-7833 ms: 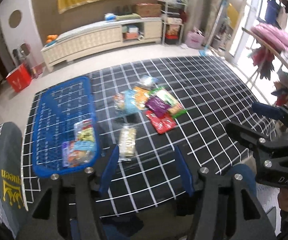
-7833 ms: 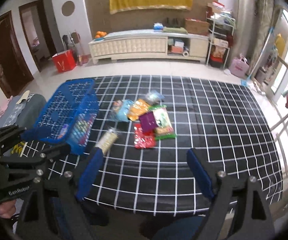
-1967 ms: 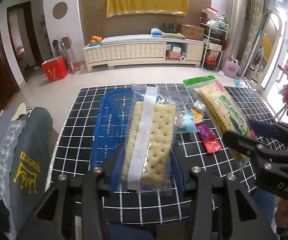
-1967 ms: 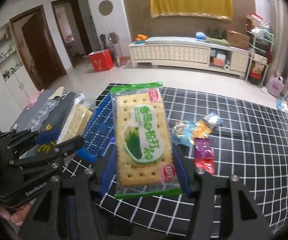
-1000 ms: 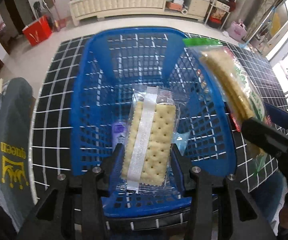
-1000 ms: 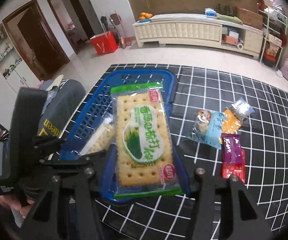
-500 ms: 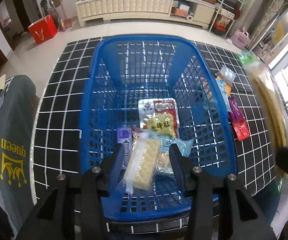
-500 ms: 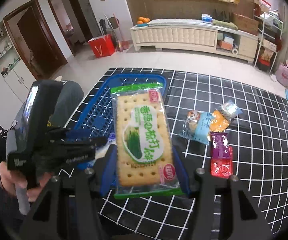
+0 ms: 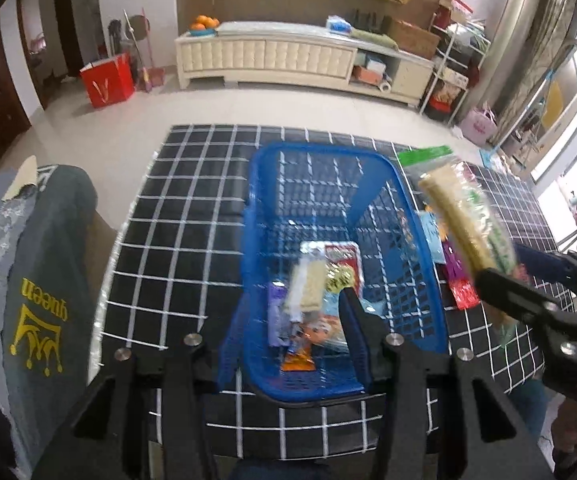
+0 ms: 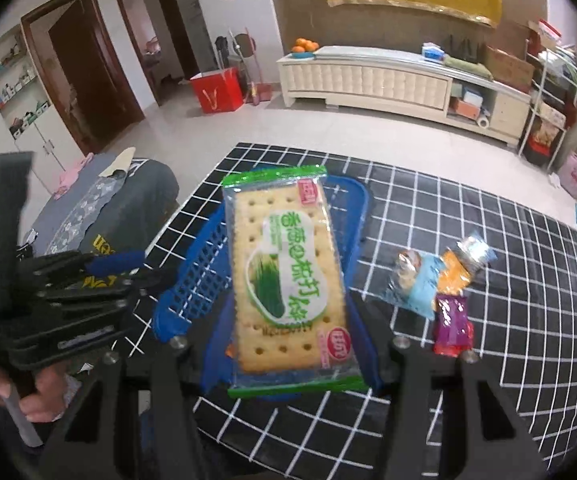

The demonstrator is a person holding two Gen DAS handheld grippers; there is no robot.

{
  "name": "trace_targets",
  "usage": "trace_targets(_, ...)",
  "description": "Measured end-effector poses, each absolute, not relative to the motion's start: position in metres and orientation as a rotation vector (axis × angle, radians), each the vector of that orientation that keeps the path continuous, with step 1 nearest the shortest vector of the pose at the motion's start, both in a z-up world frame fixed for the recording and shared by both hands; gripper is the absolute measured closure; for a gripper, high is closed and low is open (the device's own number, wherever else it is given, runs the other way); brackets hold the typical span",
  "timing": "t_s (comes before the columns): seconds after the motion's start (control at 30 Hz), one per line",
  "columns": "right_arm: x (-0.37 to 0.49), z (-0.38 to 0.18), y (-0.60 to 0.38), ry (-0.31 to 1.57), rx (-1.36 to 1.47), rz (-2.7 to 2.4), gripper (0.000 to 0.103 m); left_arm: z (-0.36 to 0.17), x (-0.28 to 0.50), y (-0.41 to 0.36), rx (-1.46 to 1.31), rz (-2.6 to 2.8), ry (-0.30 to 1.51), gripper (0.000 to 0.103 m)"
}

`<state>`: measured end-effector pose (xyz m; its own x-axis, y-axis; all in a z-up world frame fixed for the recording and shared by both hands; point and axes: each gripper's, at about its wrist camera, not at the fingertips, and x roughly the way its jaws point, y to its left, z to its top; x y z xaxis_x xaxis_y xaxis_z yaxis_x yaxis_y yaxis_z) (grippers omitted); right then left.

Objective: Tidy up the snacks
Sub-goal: 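Release the cracker pack into the basket with the left tool while the right tool drops the green-label crackers in, then move both tools back over the remaining snacks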

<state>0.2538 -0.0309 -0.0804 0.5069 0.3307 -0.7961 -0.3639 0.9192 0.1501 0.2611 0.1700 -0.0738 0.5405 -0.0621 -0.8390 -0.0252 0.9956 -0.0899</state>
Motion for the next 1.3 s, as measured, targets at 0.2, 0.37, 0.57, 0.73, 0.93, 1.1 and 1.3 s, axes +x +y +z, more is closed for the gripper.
trace_targets(0.2, 0.285, -0.101, -0.002, 1.012, -0.059, 0.447, 0.043, -0.079, 0.277, 0.191, -0.074, 0.010, 1.009, 0.059)
trace_targets(0.37, 0.311, -0.127, 0.014, 1.071, -0.105, 0.441, 0.043, -0.091, 0.297, 0.200, -0.069, 0.014, 1.024, 0.059)
trace_targets(0.57, 0.334, -0.151, 0.019, 1.116, -0.135, 0.421, 0.043, -0.102, 0.317, 0.204, -0.080, 0.009, 1.038, 0.059)
trace_targets(0.73, 0.342, -0.164, 0.023, 1.152, -0.161, 0.416, 0.043, -0.110, 0.323, 0.205, -0.100, -0.005, 1.049, 0.059)
trace_targets(0.93, 0.338, -0.165, 0.020, 1.154, -0.147, 0.419, 0.026, -0.107, 0.317, 0.206, -0.108, 0.006, 1.049, 0.059)
trace_targets(1.1, 0.323, -0.145, 0.011, 1.099, -0.132, 0.417, 0.019, -0.094, 0.306, 0.201, -0.105, 0.015, 1.039, 0.059)
trace_targets(1.3, 0.290, -0.101, -0.017, 1.028, -0.130, 0.393, 0.019, -0.067, 0.287, 0.180, -0.092, -0.011, 0.996, 0.059)
